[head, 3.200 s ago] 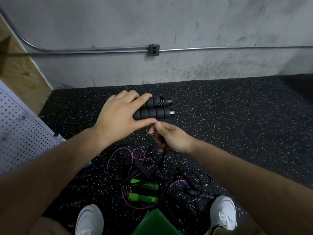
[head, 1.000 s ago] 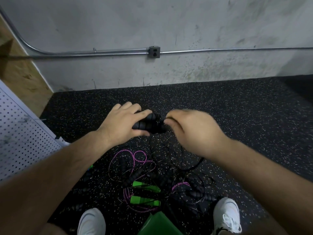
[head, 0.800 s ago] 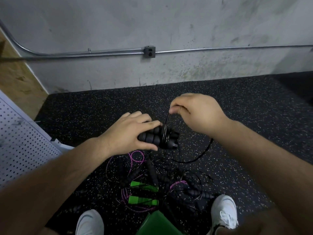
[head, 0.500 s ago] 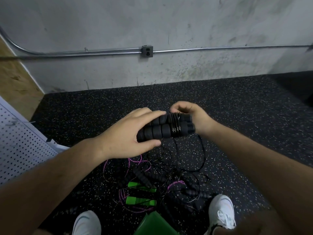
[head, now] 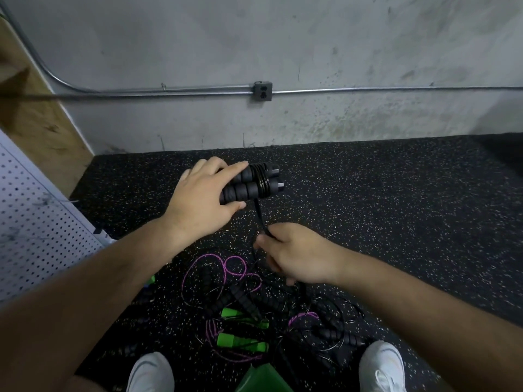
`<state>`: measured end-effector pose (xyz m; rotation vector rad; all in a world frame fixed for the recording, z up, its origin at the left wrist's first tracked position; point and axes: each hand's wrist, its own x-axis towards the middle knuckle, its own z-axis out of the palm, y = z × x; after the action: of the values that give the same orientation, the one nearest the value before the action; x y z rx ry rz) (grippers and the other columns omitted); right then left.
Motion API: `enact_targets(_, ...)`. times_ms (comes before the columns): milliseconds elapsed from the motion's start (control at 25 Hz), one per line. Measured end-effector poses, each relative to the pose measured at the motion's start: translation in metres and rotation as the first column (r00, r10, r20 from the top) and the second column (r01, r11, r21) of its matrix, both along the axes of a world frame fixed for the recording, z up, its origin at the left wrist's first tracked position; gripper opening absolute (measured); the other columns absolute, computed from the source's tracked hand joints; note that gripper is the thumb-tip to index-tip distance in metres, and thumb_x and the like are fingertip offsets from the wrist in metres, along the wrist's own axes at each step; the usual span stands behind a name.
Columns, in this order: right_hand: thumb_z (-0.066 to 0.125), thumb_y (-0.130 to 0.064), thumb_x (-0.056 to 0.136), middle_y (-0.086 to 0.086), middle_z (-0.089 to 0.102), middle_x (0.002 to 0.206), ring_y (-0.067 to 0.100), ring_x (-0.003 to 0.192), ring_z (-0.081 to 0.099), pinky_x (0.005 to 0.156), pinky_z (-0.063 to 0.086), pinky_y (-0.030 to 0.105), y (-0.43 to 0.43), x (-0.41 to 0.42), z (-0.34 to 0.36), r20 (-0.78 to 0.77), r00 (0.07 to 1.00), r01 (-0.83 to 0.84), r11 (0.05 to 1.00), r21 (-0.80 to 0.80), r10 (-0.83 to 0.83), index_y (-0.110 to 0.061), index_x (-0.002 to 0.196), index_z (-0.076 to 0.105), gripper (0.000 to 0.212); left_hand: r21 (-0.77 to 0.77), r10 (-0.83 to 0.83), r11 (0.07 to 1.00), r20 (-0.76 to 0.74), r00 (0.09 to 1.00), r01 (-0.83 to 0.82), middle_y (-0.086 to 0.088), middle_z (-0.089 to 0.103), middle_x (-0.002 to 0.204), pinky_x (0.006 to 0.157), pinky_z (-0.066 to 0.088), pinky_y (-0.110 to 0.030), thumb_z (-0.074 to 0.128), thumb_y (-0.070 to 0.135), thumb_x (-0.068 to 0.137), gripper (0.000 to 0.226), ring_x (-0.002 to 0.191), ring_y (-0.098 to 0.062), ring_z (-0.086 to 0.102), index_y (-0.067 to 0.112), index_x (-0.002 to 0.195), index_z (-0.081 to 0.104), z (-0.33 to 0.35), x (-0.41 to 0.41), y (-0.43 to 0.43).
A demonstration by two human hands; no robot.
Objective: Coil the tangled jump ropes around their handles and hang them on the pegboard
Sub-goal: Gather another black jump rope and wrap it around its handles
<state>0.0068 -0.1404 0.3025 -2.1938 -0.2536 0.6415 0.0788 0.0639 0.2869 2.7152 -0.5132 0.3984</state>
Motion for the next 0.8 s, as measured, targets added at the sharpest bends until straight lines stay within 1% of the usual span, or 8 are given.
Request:
enact_targets(120, 0.045, -0.036, 0.105, -0.002, 0.056, 0.065, 0.009, 0.047, 0.050, 0.047, 0.042, 0.025, -0.005, -0.006, 0.026, 0.175, 0.981, -0.067, 0.989, -0.129, 0.090, -0.012, 0.086, 0.057, 0.033, 0.021, 0.025, 0.999, -0.047, 0.999, -0.024, 0.003, 0.048, 0.126, 0.111, 0.031, -0.041, 0.078, 0.045, 0.081, 0.079, 0.121, -0.020, 0.041, 0.040, 0.150, 0.041, -0.004, 0.004, 0.004)
enact_targets(240, 0.046, -0.037, 0.104, -0.010, 0.052, 0.069, 0.006, 0.056, 0.048, 0.047, 0.029, 0.019, -0.015, -0.001, 0.045, 0.474, 0.848, -0.037, 0.920, -0.391, 0.236, -0.024, 0.085, 0.055, 0.025, 0.102, -0.047, 0.993, -0.071, 0.996, 0.054, 0.007, 0.050, 0.116, 0.106, 0.033, -0.040, 0.078, 0.043, 0.081, 0.078, 0.115, -0.017, 0.040, 0.042, 0.149, 0.041, -0.004, 0.001, 0.000)
enact_targets(320, 0.045, -0.042, 0.103, -0.013, 0.058, 0.078, 0.009, 0.070, 0.055, 0.055, 0.039, 0.023, -0.025, 0.008, 0.049, 0.595, 0.758, 0.055, 0.882, -0.469, 0.269, -0.029, 0.096, 0.062, 0.022, 0.149, -0.170, 0.972, -0.095, 0.981, 0.183, 0.013, 0.049, 0.111, 0.102, 0.035, -0.039, 0.080, 0.040, 0.079, 0.077, 0.111, -0.012, 0.039, 0.042, 0.146, 0.043, -0.005, -0.006, -0.006)
enact_targets(400, 0.050, -0.046, 0.100, -0.015, 0.065, 0.089, 0.008, 0.082, 0.059, 0.068, 0.048, 0.029, -0.037, 0.022, 0.045, 0.669, 0.703, 0.111, 0.892, -0.438, 0.241, -0.033, 0.100, 0.067, 0.021, 0.169, -0.279, 0.939, -0.137, 0.950, 0.300, 0.019, 0.046, 0.108, 0.100, 0.034, -0.035, 0.081, 0.039, 0.077, 0.075, 0.109, -0.007, 0.036, 0.042, 0.143, 0.044, -0.004, -0.013, -0.014)
enact_targets(520, 0.064, -0.047, 0.092, -0.016, 0.068, 0.089, 0.005, 0.081, 0.061, 0.073, 0.051, 0.031, -0.057, 0.045, 0.029, 0.612, 0.785, 0.107, 0.953, -0.283, 0.093, -0.035, 0.095, 0.069, 0.013, 0.074, -0.394, 0.907, -0.202, 0.897, 0.415, 0.025, 0.046, 0.109, 0.103, 0.033, -0.033, 0.082, 0.039, 0.077, 0.069, 0.108, -0.003, 0.037, 0.039, 0.137, 0.047, -0.001, -0.024, -0.024)
enact_targets(680, 0.073, -0.040, 0.082, -0.003, 0.072, 0.089, 0.021, 0.083, 0.067, 0.083, 0.056, 0.044, -0.076, 0.059, 0.006, 0.374, 0.919, 0.063, 0.983, 0.170, -0.124, -0.019, 0.091, 0.071, 0.023, -0.154, -0.441, 0.897, -0.234, 0.866, 0.415, 0.036, 0.049, 0.110, 0.100, 0.037, -0.022, 0.086, 0.034, 0.075, 0.067, 0.113, 0.001, 0.044, 0.036, 0.133, 0.052, 0.014, -0.038, -0.032)
enact_targets(760, 0.067, -0.027, 0.091, -0.001, 0.069, 0.083, 0.018, 0.080, 0.063, 0.077, 0.056, 0.036, -0.076, 0.057, -0.006, 0.116, 0.974, 0.138, 0.920, 0.366, -0.193, -0.010, 0.087, 0.066, 0.018, -0.269, -0.394, 0.905, -0.235, 0.889, 0.330, 0.041, 0.047, 0.111, 0.101, 0.036, -0.017, 0.087, 0.033, 0.074, 0.069, 0.116, 0.005, 0.045, 0.035, 0.134, 0.052, 0.018, -0.043, -0.035)
enact_targets(800, 0.059, -0.019, 0.098, -0.005, 0.068, 0.077, 0.012, 0.076, 0.062, 0.073, 0.055, 0.030, -0.072, 0.053, -0.012, 0.043, 0.983, 0.156, 0.933, 0.326, -0.179, -0.010, 0.082, 0.063, 0.019, -0.310, -0.358, 0.907, -0.211, 0.909, 0.285, 0.038, 0.048, 0.112, 0.102, 0.037, -0.019, 0.087, 0.035, 0.074, 0.070, 0.116, 0.004, 0.045, 0.035, 0.135, 0.052, 0.018, -0.043, -0.037)
